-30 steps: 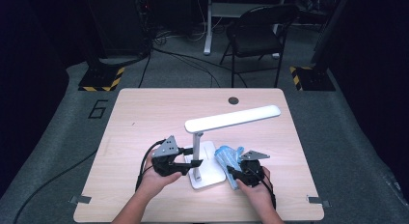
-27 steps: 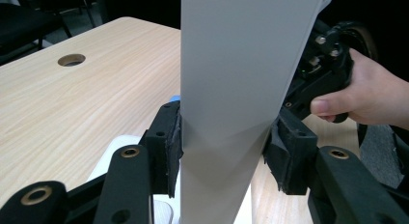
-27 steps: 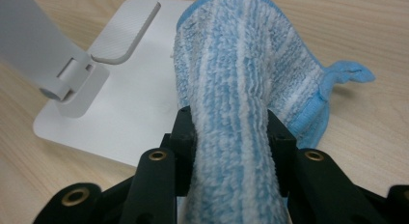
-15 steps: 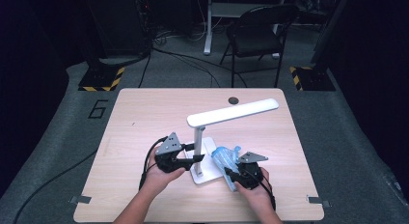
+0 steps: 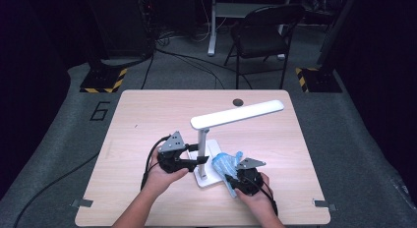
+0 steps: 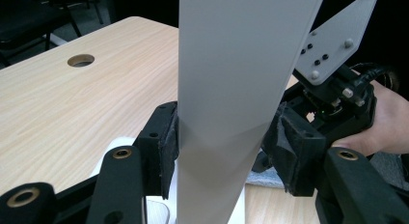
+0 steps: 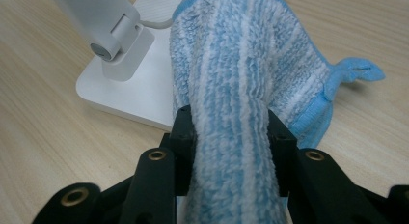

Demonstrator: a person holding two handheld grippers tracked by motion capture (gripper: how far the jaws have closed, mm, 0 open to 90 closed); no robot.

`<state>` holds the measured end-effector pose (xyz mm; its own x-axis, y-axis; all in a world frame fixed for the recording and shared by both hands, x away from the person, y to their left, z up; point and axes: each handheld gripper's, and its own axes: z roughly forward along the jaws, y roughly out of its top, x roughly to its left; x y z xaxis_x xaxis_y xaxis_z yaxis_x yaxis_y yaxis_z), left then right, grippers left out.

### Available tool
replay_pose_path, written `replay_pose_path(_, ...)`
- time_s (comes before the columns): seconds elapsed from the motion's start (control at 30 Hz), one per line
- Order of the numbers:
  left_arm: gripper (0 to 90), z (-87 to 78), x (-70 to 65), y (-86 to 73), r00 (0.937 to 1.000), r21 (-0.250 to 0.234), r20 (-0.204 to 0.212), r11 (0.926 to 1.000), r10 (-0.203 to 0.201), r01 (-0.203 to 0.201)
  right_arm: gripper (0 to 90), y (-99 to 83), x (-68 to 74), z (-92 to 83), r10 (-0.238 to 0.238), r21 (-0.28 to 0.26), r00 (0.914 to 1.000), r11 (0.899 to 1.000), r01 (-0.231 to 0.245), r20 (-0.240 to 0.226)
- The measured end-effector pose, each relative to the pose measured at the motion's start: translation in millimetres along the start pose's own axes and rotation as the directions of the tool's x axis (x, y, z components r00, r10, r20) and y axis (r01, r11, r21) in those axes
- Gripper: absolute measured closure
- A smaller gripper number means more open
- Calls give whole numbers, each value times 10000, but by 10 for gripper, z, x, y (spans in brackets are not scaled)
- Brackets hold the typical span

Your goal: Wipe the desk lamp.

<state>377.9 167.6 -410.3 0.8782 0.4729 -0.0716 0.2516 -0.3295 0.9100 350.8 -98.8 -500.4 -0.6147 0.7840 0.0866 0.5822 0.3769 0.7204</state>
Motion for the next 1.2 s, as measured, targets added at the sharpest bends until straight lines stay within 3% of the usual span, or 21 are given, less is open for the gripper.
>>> replay_pose_path(0.4,452,-25,-11,239,9998,91,201,9999,64,-66,647,19,41,-40,-350,186,9993,9992,347,161)
replay_pose_path(0.5,458,-31,2,254,9995,81,297,9999,96,-99,648,13,47,-48,-162,241,9996,9996,156,246)
replay_pose_path(0.57,494,-25,0,250,9999,46,74,9999,110,-110,648,4,24,-55,-347,326,9992,9989,341,174)
replay_pose_path(0.67,508,-32,10,247,9998,70,141,9999,132,-133,648,-11,30,-49,-118,266,9996,9996,111,239)
replay_pose_path(0.7,513,-29,-2,240,9999,14,76,9999,145,-145,650,-28,25,-47,-252,268,9994,9993,245,235)
replay_pose_path(0.73,514,-29,-5,238,9999,7,66,9999,144,-144,651,-29,45,-53,-22,377,9996,9993,12,273)
replay_pose_path(0.8,515,-30,-7,238,9999,14,47,9999,160,-160,653,-29,48,-49,-17,380,9995,9993,5,307)
replay_pose_path(0.83,516,-34,-6,237,9997,67,117,9998,194,-195,657,-36,41,-24,-338,324,9991,9989,330,249)
replay_pose_path(1.2,515,-24,27,233,9993,31,325,9998,186,-187,668,-23,150,27,-297,419,9994,9987,289,194)
